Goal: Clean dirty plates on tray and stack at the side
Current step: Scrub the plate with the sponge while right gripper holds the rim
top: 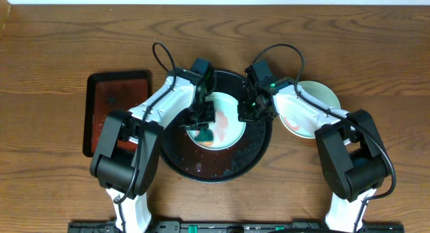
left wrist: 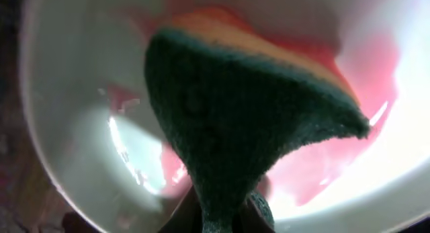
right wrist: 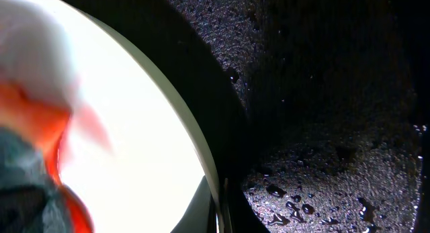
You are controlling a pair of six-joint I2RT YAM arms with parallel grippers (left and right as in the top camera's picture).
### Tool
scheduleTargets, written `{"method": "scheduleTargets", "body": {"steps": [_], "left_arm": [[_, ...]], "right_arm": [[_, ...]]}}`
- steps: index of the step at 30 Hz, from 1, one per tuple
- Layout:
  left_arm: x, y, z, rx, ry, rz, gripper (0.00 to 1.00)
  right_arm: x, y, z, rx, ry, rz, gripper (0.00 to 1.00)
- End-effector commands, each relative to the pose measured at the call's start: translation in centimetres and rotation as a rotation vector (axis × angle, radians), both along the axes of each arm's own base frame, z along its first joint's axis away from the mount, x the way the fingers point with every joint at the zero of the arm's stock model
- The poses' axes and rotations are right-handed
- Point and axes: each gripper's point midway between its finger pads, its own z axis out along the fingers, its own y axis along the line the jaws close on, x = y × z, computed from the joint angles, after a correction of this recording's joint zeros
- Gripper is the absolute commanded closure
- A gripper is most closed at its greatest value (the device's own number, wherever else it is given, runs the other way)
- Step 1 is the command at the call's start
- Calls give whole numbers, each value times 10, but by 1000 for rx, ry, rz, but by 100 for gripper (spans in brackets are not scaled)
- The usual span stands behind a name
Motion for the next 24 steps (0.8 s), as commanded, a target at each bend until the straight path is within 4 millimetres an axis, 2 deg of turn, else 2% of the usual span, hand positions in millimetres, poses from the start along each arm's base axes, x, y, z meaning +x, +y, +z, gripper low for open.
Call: {"method": "scheduleTargets", "body": {"steps": [1, 3, 5, 9, 12, 16, 18, 21, 24], "left_arm": [[-34, -19, 0, -194, 118, -191, 92], [-34, -30, 5, -275, 108, -223, 92], [-25, -34, 3, -287, 67, -229, 92], [4, -45, 1, -316, -66, -249, 92], [27, -43, -3, -272, -170, -262, 92], [51, -11, -13, -54, -263, -250, 92], [57, 21, -17, 137, -278, -174, 92], [53, 72, -11, 425, -272, -25, 92], [38, 89, -8, 516, -224, 22, 92]], "right_arm": [[-19, -12, -30, -89, 65, -9, 99], [-19, -12, -30, -89, 64, -9, 99], [-19, -12, -30, -89, 65, -9, 99], [-19, -12, -30, -89, 65, -9, 99], [-19, -12, -30, -89, 65, -9, 99], [-19, -12, -30, -89, 65, -9, 99], [-19, -12, -30, -89, 65, -9, 99], [-19, -12, -30, -89, 65, -9, 99], [-19, -12, -30, -89, 65, -9, 99]]}}
